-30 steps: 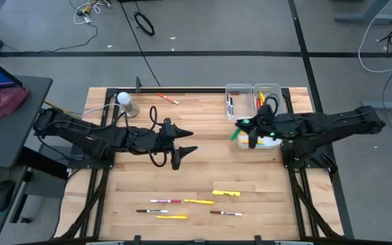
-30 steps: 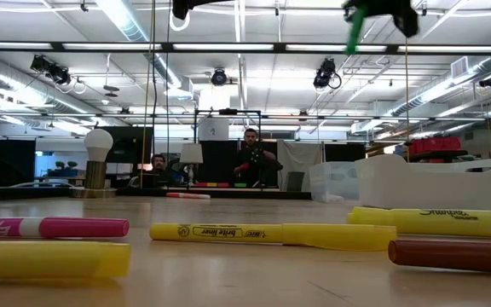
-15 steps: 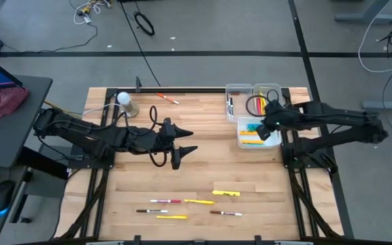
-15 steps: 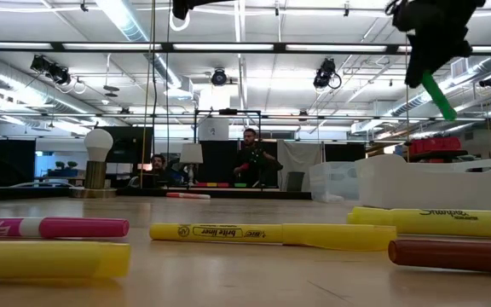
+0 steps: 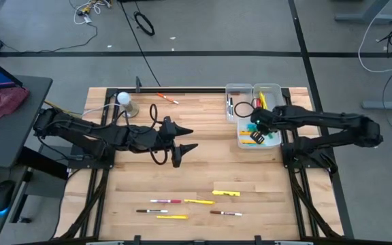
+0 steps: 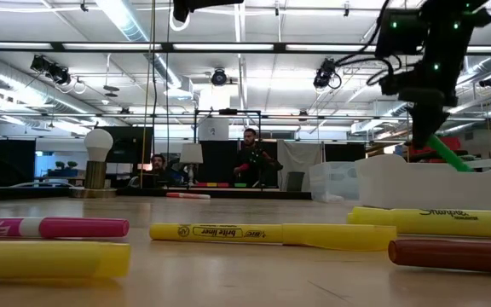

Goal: Pick & Place Markers
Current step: Put the green highlighter pen into the white bin

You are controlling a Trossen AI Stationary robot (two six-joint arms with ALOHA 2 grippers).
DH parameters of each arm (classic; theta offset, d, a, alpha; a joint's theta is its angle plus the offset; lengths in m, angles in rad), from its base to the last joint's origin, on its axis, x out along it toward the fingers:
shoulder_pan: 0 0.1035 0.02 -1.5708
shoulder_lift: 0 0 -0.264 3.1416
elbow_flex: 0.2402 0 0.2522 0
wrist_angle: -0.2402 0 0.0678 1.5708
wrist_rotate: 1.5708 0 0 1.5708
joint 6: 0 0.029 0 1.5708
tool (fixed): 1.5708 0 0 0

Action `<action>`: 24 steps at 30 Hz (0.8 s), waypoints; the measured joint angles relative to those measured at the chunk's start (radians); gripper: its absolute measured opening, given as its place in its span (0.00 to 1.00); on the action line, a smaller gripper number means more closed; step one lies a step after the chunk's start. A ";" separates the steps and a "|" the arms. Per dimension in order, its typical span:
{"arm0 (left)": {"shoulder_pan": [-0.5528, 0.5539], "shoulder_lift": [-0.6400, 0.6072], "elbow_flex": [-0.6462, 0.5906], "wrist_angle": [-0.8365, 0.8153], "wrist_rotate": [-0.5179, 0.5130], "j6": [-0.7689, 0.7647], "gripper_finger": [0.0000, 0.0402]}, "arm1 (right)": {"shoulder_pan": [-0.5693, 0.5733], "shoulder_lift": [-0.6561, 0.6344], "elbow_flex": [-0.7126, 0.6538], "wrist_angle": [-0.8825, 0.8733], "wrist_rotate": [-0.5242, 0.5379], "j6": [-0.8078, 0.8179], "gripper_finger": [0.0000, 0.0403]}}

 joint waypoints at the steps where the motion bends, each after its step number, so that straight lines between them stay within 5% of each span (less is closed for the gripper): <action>1: 0.000 0.000 0.000 0.000 0.000 0.000 0.70 | -0.004 0.003 -0.022 0.025 -0.018 -0.003 0.13; 18: 0.002 0.000 0.000 0.000 -0.001 -0.007 0.70 | -0.006 0.006 -0.217 0.286 -0.116 -0.026 0.20; 24: 0.002 0.000 0.000 0.000 -0.001 -0.007 0.70 | -0.006 0.006 -0.195 0.281 -0.116 -0.008 0.32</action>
